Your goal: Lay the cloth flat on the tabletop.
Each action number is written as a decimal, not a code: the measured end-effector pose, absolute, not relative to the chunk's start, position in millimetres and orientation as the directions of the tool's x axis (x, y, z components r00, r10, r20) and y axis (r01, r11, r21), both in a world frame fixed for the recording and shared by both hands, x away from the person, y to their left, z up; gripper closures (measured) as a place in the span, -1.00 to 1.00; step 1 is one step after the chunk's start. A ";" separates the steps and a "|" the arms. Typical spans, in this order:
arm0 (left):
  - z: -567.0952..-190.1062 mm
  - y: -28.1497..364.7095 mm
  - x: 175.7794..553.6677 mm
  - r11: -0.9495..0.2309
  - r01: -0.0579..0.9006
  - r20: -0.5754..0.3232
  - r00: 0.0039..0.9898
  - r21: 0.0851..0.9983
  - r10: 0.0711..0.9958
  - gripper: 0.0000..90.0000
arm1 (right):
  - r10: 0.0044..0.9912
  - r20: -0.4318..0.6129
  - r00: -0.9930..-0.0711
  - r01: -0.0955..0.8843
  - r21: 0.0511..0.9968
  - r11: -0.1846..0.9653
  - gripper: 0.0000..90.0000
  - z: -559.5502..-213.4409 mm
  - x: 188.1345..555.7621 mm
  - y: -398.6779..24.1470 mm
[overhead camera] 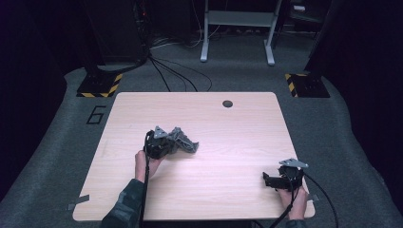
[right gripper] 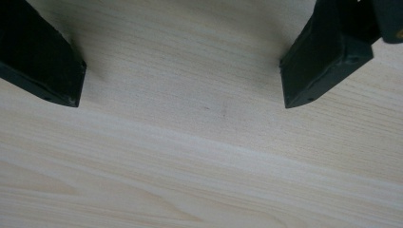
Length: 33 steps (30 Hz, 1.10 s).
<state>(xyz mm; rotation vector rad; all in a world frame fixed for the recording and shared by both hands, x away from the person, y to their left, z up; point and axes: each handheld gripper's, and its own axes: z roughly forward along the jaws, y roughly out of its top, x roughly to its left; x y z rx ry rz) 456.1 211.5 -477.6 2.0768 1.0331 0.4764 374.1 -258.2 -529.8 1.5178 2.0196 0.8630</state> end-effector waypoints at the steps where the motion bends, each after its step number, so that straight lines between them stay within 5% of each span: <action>1: -475.8 209.7 453.8 -0.382 0.511 -0.008 0.607 0.770 0.794 0.93 | 0.960 0.003 -0.280 0.666 0.721 0.191 -0.98 -529.8 374.1 -258.2; 13: -476.6 161.7 417.5 -0.444 0.458 -0.050 0.738 0.770 0.673 0.88 | 0.960 0.004 -0.279 0.666 0.721 0.191 -0.98 -529.7 374.0 -258.3; 20: -475.4 163.0 402.4 -0.422 0.470 -0.064 0.723 0.775 0.687 -0.03 | 0.963 0.007 -0.270 0.673 0.717 0.183 -0.96 -529.1 374.1 -257.9; 27: -459.2 184.1 406.2 -0.394 0.471 -0.037 0.676 0.789 0.736 -0.26 | 0.958 0.077 -0.275 0.660 0.740 0.130 -0.82 -520.0 372.4 -246.7; 33: -459.3 193.1 427.4 -0.406 0.513 -0.036 0.652 0.756 0.758 -0.33 | 0.871 0.131 -0.473 0.607 0.765 0.214 -0.67 -495.3 379.2 -183.0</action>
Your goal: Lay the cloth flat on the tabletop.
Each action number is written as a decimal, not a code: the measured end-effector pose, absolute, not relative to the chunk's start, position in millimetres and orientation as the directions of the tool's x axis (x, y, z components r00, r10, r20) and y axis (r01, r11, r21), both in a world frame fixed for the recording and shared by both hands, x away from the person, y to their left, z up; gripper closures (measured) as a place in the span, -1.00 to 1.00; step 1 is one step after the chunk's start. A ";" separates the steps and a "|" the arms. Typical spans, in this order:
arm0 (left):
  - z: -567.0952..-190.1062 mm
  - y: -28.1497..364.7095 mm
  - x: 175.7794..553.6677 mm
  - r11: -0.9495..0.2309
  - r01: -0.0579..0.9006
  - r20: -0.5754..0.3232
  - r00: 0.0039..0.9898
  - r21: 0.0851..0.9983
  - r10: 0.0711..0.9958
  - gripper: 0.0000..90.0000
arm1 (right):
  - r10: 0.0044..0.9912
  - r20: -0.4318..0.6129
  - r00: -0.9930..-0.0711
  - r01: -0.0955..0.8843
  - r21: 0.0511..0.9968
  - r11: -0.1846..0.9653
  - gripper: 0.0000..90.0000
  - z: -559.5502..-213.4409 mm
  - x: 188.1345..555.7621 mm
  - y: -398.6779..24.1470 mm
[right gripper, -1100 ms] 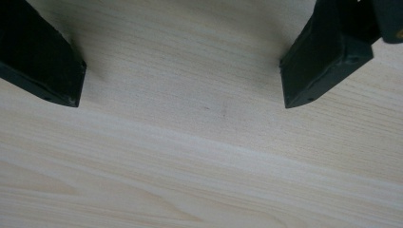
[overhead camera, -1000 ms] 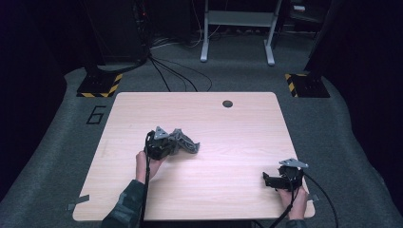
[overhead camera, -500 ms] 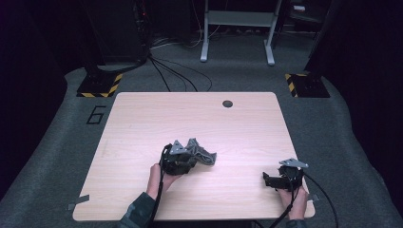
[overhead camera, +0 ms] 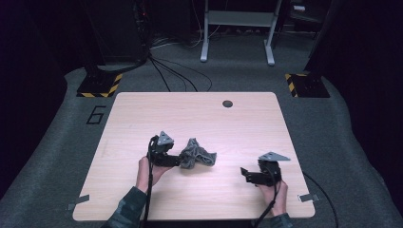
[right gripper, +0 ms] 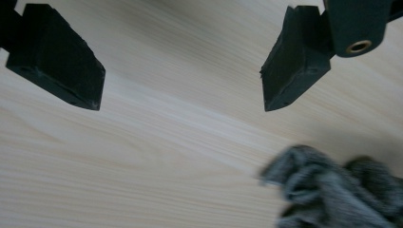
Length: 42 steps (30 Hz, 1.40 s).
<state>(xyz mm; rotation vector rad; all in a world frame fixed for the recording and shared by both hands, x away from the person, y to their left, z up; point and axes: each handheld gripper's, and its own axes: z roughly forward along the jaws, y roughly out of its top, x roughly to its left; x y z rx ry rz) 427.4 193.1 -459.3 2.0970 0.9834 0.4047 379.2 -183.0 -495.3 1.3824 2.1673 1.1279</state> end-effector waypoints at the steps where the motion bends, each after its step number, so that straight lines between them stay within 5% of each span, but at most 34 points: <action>1: -460.9 194.5 432.5 -0.409 0.528 -0.047 0.652 0.745 0.757 -0.33 | 0.860 0.135 -0.492 0.604 0.764 0.226 -0.65 -493.5 381.2 -174.0; 8: -469.8 195.0 445.4 -0.411 0.566 -0.107 0.669 0.714 0.735 -0.25 | 0.773 0.116 -0.624 0.560 0.756 0.338 -0.17 -482.8 401.5 -104.8; 21: -482.8 188.4 445.2 -0.435 0.554 -0.122 0.705 0.710 0.698 0.84 | 0.745 0.100 -0.659 0.553 0.736 0.390 0.92 -494.0 426.5 -72.7; 28: -478.0 197.0 443.8 -0.404 0.535 -0.102 0.685 0.741 0.721 0.89 | 0.775 0.071 -0.628 0.539 0.758 0.368 0.97 -485.4 426.6 -89.7; 37: -434.1 194.1 430.2 -0.407 0.380 0.034 0.695 0.830 0.718 0.90 | 0.792 -0.012 -0.610 0.433 0.833 0.346 0.98 -441.4 415.0 -100.4; 42: -454.9 196.9 426.6 -0.424 0.437 -0.020 0.715 0.793 0.699 0.86 | 0.772 -0.001 -0.635 0.451 0.811 0.372 0.97 -442.8 405.2 -100.2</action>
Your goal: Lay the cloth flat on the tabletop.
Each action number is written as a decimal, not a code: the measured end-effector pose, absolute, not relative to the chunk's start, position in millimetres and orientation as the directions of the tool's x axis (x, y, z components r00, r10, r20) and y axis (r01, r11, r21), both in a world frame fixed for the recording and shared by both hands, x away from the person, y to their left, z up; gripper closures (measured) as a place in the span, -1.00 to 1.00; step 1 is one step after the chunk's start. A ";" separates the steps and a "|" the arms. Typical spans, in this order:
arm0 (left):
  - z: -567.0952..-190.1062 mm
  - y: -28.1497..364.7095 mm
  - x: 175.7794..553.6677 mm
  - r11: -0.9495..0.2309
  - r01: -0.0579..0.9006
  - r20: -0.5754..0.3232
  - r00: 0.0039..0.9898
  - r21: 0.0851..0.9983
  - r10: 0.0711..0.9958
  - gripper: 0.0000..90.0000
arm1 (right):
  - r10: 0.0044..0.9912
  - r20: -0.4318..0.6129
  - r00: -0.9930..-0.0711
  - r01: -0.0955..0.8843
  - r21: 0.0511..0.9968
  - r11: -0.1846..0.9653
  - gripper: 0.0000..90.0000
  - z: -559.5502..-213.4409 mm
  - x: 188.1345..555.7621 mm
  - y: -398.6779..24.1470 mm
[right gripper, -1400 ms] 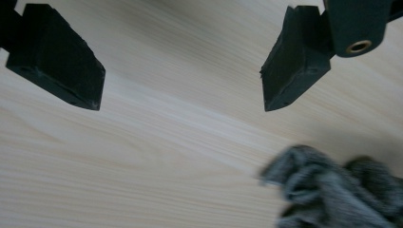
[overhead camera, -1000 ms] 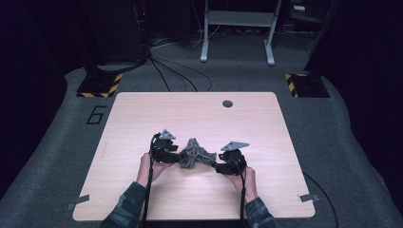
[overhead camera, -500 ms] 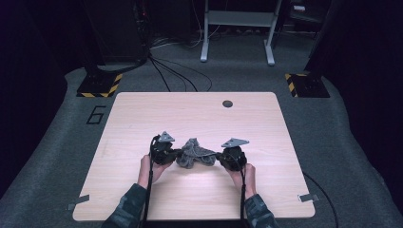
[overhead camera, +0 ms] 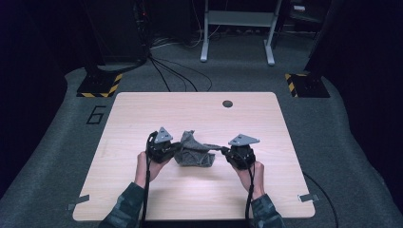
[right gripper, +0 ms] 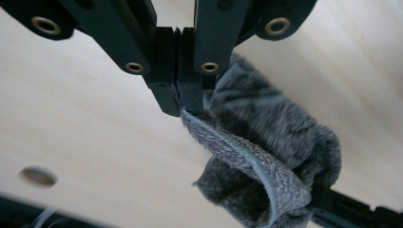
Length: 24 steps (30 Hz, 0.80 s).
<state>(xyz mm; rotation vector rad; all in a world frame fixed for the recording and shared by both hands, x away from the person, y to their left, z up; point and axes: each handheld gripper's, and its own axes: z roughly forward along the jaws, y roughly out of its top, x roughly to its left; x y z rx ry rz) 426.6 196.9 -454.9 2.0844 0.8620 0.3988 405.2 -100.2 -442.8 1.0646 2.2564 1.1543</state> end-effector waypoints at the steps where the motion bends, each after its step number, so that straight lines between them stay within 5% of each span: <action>1: -464.4 198.7 426.0 -0.421 0.470 -0.056 0.716 0.776 0.696 0.83 | 0.760 0.006 -0.650 0.465 0.795 0.391 0.97 -450.5 403.1 -98.4; 4: -488.4 206.4 423.9 -0.417 0.545 -0.129 0.705 0.727 0.697 0.53 | 0.726 0.030 -0.687 0.510 0.732 0.452 0.91 -477.1 395.8 -92.8; 7: -491.7 218.6 422.8 -0.395 0.588 -0.141 0.663 0.706 0.735 0.04 | 0.702 0.051 -0.711 0.522 0.708 0.477 0.45 -490.8 390.0 -96.3; 11: -475.9 225.4 422.8 -0.350 0.572 -0.137 0.640 0.741 0.756 -0.25 | 0.713 0.110 -0.692 0.535 0.742 0.404 0.11 -481.1 388.6 -115.0; 24: -445.5 159.0 426.8 -0.451 0.487 -0.054 0.722 0.748 0.690 -0.36 | 0.803 0.129 -0.581 0.621 0.708 0.335 0.18 -488.3 432.7 -106.9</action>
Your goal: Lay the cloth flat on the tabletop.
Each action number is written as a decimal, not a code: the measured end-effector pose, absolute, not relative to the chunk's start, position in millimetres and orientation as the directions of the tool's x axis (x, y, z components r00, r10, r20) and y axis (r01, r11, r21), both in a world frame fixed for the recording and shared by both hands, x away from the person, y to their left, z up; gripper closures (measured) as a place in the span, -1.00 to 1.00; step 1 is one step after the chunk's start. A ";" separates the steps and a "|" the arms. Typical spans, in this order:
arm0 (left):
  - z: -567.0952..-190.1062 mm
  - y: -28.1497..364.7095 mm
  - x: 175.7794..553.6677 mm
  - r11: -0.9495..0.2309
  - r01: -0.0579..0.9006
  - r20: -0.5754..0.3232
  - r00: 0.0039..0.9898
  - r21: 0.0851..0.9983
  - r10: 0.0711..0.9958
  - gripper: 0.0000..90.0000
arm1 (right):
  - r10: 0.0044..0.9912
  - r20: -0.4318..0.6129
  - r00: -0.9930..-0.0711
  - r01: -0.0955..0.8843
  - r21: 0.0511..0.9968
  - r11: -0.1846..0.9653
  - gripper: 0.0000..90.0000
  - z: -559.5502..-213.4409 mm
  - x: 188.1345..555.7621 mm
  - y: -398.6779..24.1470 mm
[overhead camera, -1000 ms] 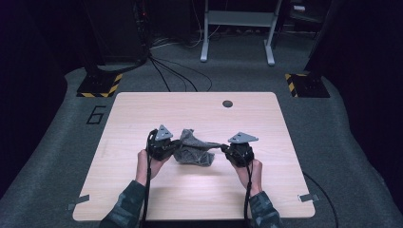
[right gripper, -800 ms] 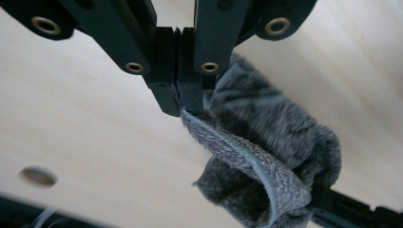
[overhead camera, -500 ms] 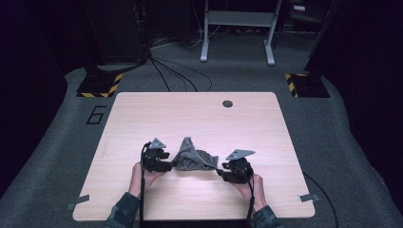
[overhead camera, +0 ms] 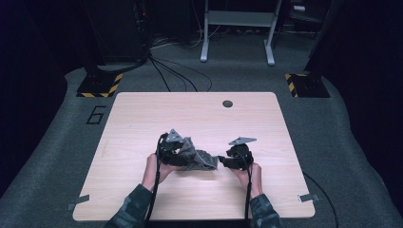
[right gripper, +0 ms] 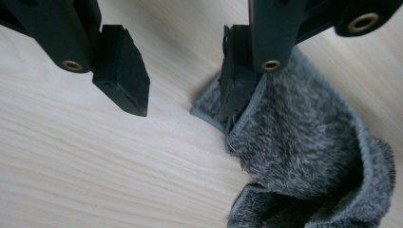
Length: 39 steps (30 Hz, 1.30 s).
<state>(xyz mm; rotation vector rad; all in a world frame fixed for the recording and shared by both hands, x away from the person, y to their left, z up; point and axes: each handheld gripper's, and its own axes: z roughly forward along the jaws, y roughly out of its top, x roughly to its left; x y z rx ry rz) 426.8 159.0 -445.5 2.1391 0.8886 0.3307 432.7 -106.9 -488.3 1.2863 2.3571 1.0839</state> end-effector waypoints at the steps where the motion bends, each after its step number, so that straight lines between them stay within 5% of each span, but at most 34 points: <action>1: -447.5 156.1 429.0 -0.456 0.493 -0.050 0.717 0.741 0.695 -0.36 | 0.807 0.129 -0.576 0.631 0.698 0.338 0.19 -489.9 434.5 -101.4; 6: -455.5 155.4 435.8 -0.454 0.530 -0.066 0.699 0.716 0.712 -0.27 | 0.815 0.103 -0.571 0.631 0.689 0.355 0.29 -498.8 442.5 -86.0; 14: -474.1 164.8 440.9 -0.431 0.576 -0.143 0.698 0.694 0.702 0.68 | 0.821 0.059 -0.568 0.635 0.666 0.391 0.70 -511.9 444.0 -74.7; 17: -476.3 169.5 441.5 -0.422 0.577 -0.152 0.697 0.700 0.701 0.82 | 0.817 0.044 -0.575 0.621 0.674 0.401 0.87 -512.4 443.7 -74.5; 39: -474.3 226.4 443.1 -0.375 0.618 -0.195 0.659 0.691 0.727 0.79 | 0.869 -0.022 -0.494 0.644 0.662 0.383 0.97 -510.3 443.0 -113.2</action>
